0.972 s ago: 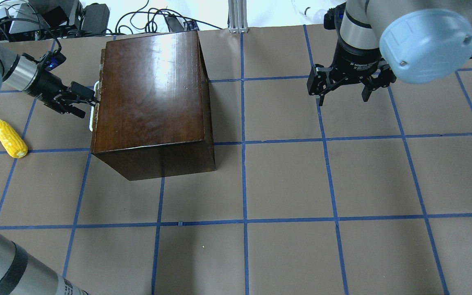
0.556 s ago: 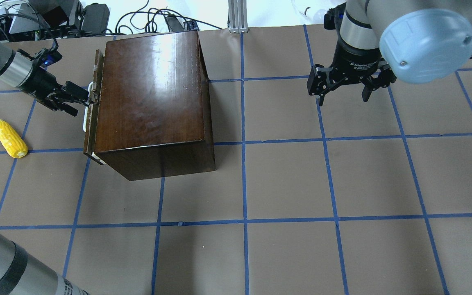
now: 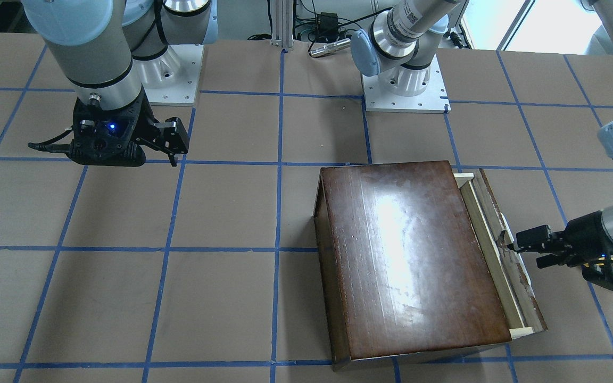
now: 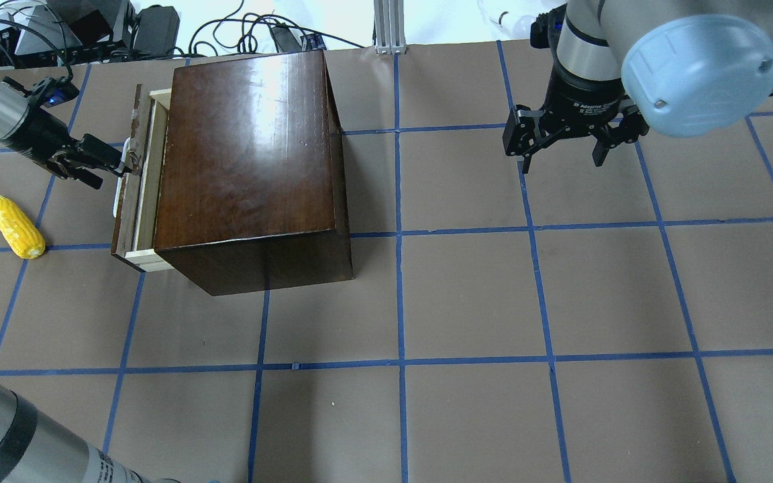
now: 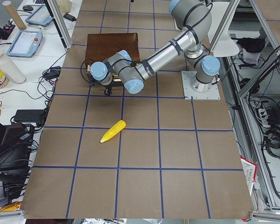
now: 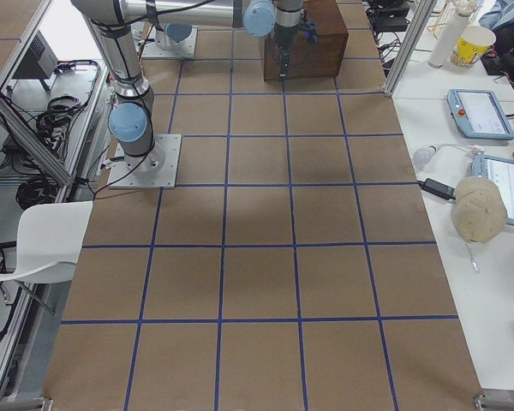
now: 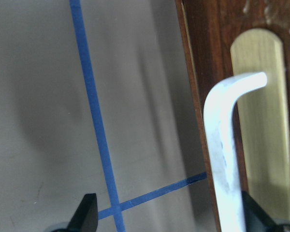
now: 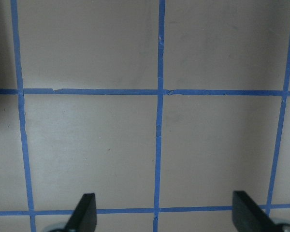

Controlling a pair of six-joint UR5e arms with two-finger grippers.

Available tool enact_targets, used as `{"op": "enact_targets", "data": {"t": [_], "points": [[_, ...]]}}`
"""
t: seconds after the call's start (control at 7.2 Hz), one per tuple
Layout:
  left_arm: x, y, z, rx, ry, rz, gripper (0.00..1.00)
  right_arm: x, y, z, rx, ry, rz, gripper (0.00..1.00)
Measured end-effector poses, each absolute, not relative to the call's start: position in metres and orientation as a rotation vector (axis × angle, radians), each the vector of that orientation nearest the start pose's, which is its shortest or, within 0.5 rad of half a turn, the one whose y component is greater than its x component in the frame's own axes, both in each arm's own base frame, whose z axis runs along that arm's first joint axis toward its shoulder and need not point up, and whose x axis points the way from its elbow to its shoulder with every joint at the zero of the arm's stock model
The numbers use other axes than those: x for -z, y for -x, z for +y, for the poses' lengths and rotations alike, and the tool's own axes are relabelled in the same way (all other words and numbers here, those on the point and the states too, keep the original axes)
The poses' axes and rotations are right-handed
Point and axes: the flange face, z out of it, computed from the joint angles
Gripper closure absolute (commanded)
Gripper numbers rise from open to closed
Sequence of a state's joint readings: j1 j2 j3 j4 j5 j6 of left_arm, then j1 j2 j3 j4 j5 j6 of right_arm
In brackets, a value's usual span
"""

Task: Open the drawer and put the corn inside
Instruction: 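Pull the drawer handle outward with the left gripper to open the drawer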

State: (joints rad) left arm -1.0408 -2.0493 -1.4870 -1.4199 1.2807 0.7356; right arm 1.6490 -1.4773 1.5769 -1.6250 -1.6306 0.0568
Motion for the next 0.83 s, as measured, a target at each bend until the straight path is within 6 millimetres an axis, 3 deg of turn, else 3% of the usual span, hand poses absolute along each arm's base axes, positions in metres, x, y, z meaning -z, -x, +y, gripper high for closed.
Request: {"op": "enact_targets", "data": {"t": [0.83], "points": [[-0.273, -0.218, -0.615, -0.045, -0.420, 3.444, 0.00, -0.443, -0.168, -0.513, -0.067, 0.037, 3.203, 0.00]]}}
